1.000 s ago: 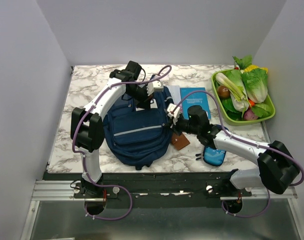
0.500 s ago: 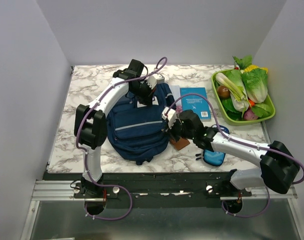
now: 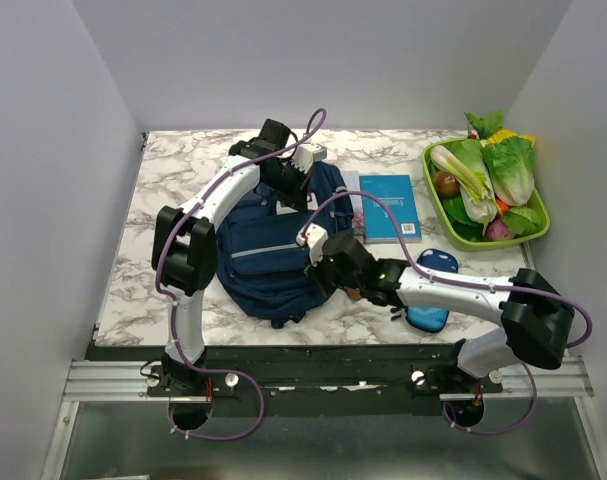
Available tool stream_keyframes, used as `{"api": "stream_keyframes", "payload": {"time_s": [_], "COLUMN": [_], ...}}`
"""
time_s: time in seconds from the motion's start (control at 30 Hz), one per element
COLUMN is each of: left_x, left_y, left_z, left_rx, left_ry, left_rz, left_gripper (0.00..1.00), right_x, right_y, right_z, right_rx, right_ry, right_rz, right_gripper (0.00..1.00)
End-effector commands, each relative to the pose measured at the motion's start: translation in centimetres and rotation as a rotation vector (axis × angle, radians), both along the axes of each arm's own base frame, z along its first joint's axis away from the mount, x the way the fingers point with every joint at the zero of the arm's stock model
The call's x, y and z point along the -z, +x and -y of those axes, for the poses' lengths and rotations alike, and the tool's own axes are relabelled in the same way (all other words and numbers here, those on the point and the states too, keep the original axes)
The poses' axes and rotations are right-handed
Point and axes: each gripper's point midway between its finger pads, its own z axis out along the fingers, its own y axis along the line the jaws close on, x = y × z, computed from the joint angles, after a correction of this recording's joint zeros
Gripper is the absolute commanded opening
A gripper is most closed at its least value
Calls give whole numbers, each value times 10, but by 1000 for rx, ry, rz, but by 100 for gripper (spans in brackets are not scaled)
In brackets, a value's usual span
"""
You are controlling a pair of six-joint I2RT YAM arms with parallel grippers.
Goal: Pack the student bag
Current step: Unzip the student bag at the center of the board.
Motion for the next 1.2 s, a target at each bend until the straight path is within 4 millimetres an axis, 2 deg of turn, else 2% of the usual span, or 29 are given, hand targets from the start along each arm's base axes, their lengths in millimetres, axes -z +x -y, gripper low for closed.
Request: {"api": "stream_keyframes", "payload": {"time_s": [0.0,0.17,0.23,0.27,0.33,0.37,0.4,0.43,0.5,0.57,0.6,0.63,0.67,0.73,0.77,0.8,0.83,0.87,0.9,0.93,0.97,1.0,1.03,1.07,1.1,1.13,1.17], "left_x": [-47,-49,-55,-55,-68,-68,-77,-82,-89,-94,-96,-92,-100,-92,-96,-94,-82,-89,-81,-70,-69,-65,-59,-58,-50,-43,-37], "left_y": [59,61,66,67,76,78,79,85,88,90,90,86,86,78,77,76,64,64,67,55,56,59,53,54,55,39,36], "left_z": [36,51,54,53,52,50,49,47,43,41,43,44,46,44,42,35,26,19,1,-14,-26,-41,-67,-82,-95,-121,-133], "left_rx": [-109,-162,-203,-248,-303,-328,-372,-396,-453,-471,-463,-428,-402,-327,-244,-190,-144,-38,-12,33,58,132,137,163,280,298,342], "left_ry": [-146,-180,-212,-227,-269,-273,-298,-316,-343,-381,-394,-382,-382,-332,-303,-294,-252,-230,-204,-157,-138,-102,-78,-61,-29,-10,6], "left_rz": [199,165,154,124,138,135,128,143,131,130,127,118,134,128,203,212,162,241,242,202,218,287,252,265,337,270,281], "left_gripper": [0,0,0,0,0,0,0,0,0,0,0,0,0,0,1,7,10,13,25,30,32,39,42,43,43,43,43], "right_x": [1,-2,-10,-5,-15,-18,-13,-24,-23,-32,-32,-23,-19,-12,-8,3,7,5,9,19,18,21,24,25,25,25,23], "right_y": [-36,-44,-43,-43,-40,-40,-39,-35,-35,-36,-36,-37,-31,-27,-22,-24,-24,-22,-24,-28,-27,-28,-29,-28,-27,-27,-24], "right_z": [-28,-54,-66,-71,-85,-91,-96,-106,-116,-129,-132,-131,-127,-115,-106,-94,-87,-81,-75,-68,-65,-62,-59,-57,-57,-57,-58], "right_rx": [-28,-49,-53,-60,-68,-72,-71,-71,-74,-98,-101,-93,-53,9,53,79,102,132,151,159,173,187,193,203,211,209,217], "right_ry": [-15,3,28,23,50,56,50,76,82,105,102,71,53,23,5,-17,-25,-22,-23,-41,-36,-39,-42,-40,-36,-32,-25], "right_rz": [-79,-93,-92,-103,-97,-96,-107,-98,-103,-95,-93,-107,-98,-103,-90,-103,-107,-98,-112,-129,-130,-144,-152,-156,-165,-168,-170], "right_gripper": [1,1,1,1,1,1,1,1,1,1,1,1,1,1,1,1,1,1,1,1,1,1,1,1,1,1,1]}}
